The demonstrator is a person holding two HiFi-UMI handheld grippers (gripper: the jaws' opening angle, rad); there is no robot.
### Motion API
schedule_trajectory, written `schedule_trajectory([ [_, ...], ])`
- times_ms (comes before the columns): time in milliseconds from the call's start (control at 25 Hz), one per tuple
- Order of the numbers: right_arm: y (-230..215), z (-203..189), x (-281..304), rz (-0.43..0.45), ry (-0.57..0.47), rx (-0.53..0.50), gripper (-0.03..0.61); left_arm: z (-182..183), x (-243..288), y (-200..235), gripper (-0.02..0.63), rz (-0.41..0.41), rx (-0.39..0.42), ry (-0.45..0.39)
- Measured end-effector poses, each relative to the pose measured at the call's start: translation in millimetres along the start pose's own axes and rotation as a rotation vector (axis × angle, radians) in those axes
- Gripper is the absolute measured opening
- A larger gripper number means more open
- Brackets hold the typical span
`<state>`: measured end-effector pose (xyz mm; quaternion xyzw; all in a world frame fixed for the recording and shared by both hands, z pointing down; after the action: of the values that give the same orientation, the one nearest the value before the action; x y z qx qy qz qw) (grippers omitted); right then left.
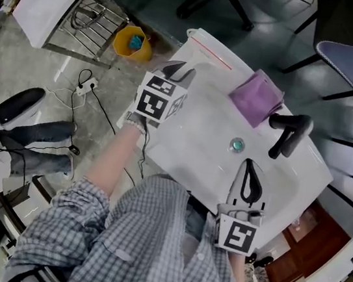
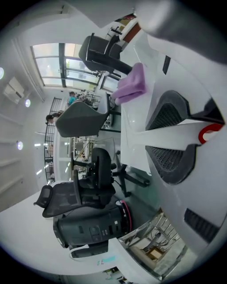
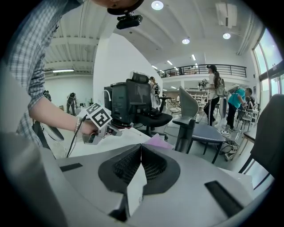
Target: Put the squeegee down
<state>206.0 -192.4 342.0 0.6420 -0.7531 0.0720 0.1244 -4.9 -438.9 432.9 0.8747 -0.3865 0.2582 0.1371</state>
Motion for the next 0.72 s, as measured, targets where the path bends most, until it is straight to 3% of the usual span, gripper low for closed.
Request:
schedule_trajectory([
  [480,2,0,0,0.0,-0.011,-0.002,0.009,-3,14,2,0.104,0.042,0.111,0.119],
  [720,2,1,-1,0.006,-0.015,0.006,0.009,-4,14,4,0.117,0.04,0.115,0.116],
])
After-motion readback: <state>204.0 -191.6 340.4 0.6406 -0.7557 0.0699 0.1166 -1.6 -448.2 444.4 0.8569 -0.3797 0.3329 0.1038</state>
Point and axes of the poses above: the fingertips, and each gripper's own axes: x forward along the fingers, y to its left, z out of its top, the point moved 10 cm from there along -x, backward along the fingers, and after that the axes turned 8 degrees about -y, right-handed, at the moved point
